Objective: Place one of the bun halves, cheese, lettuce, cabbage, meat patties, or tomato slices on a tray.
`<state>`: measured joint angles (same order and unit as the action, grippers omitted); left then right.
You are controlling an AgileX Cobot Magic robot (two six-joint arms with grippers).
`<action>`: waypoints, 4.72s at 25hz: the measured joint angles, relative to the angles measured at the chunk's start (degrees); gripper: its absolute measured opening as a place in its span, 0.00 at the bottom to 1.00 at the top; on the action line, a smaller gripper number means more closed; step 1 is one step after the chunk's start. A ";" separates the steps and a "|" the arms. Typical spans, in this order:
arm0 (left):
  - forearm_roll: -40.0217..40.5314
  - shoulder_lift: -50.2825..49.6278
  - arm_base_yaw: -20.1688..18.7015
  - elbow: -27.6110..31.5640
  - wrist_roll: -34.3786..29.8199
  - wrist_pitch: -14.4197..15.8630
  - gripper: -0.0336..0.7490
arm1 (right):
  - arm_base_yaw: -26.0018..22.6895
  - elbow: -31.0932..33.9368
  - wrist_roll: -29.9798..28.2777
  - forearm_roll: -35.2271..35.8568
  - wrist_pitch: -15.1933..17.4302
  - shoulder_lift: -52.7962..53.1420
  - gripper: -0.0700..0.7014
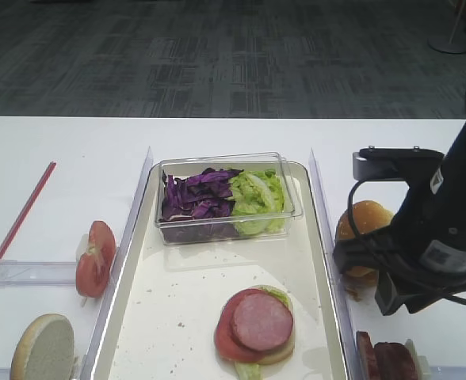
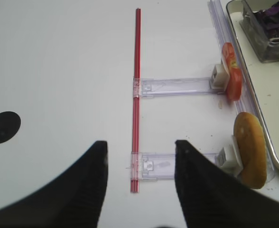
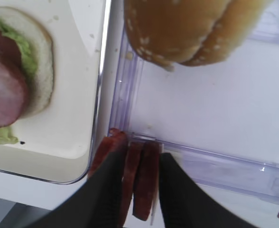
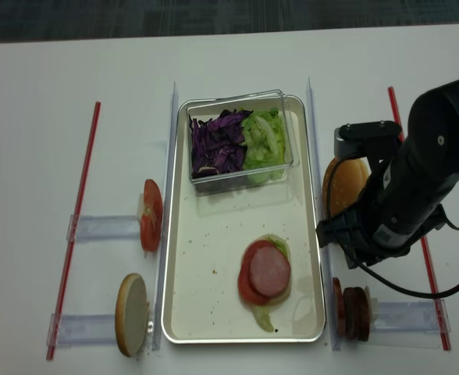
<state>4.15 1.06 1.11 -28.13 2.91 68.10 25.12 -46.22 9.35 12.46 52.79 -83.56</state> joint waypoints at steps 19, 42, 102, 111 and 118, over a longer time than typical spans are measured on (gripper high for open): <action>0.00 0.00 0.00 0.00 0.00 0.00 0.43 | -2.74 0.00 1.90 -3.49 0.64 0.18 0.41; 0.00 0.00 0.00 0.00 0.00 0.00 0.43 | -21.55 -0.11 -6.54 -5.19 3.76 1.96 0.41; 0.00 0.00 0.00 0.00 0.00 0.00 0.43 | -27.39 1.48 -9.35 -9.28 13.01 12.41 0.83; 0.00 0.00 0.00 0.00 0.00 0.00 0.43 | -27.39 5.33 -9.35 -9.32 13.65 19.65 0.84; 0.00 0.00 0.00 0.00 0.00 0.00 0.43 | -27.39 8.45 -8.83 -9.58 15.33 25.55 0.94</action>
<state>4.15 1.06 1.11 -28.13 2.91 68.10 -2.27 -37.77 0.52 2.88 68.12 -58.01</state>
